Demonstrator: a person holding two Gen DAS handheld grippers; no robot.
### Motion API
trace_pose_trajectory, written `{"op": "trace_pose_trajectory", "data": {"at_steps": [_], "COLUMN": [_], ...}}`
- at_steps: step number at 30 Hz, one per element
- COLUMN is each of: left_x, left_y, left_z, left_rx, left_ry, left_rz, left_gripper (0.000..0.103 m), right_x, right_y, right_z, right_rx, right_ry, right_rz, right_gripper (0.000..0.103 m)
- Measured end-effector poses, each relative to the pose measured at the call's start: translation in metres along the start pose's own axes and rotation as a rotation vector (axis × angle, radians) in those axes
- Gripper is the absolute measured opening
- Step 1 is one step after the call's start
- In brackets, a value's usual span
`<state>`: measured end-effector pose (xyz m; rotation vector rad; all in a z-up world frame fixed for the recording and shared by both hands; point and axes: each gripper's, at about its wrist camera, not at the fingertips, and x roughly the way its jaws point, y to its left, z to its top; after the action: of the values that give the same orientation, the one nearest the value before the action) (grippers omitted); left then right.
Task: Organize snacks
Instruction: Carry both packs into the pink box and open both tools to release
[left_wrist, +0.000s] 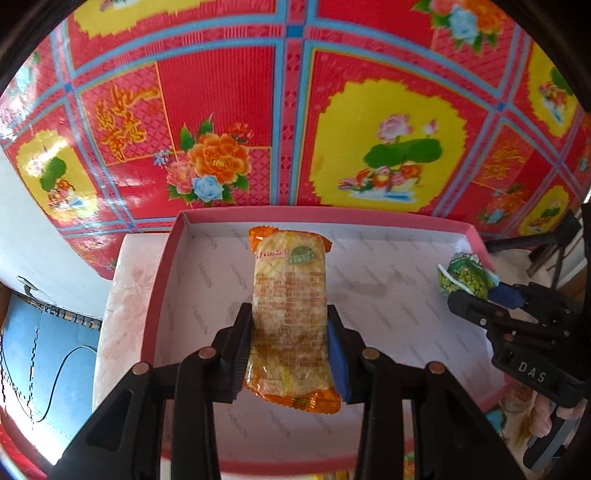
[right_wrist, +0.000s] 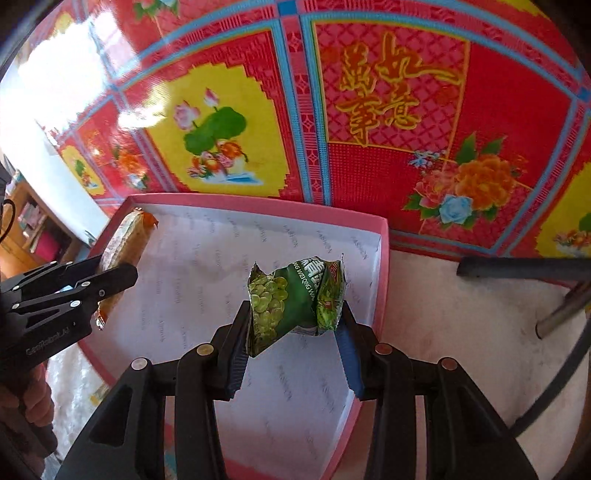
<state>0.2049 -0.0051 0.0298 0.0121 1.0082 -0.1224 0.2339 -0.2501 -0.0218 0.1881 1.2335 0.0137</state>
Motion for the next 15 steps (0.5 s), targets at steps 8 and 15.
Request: {"op": "trace_pose_trajectory", "data": {"at_steps": [8,15], "left_x": [0.024,0.033], "left_y": [-0.006,-0.032], "left_z": [0.000,0.003], "left_rx": [0.008,0.058], "left_ry": [0.033,0.024], "left_rz": [0.013,0.001], "left_gripper": [0.039,0.039], "right_x": [0.016,0.013], "right_y": [0.008,-0.010], "right_z": [0.001,-0.002], "right_rx": [-0.055,-0.009], "right_ry": [0.008,0.013], "right_rz": [-0.088,-0.121], "right_gripper": [0.044,0.044]}}
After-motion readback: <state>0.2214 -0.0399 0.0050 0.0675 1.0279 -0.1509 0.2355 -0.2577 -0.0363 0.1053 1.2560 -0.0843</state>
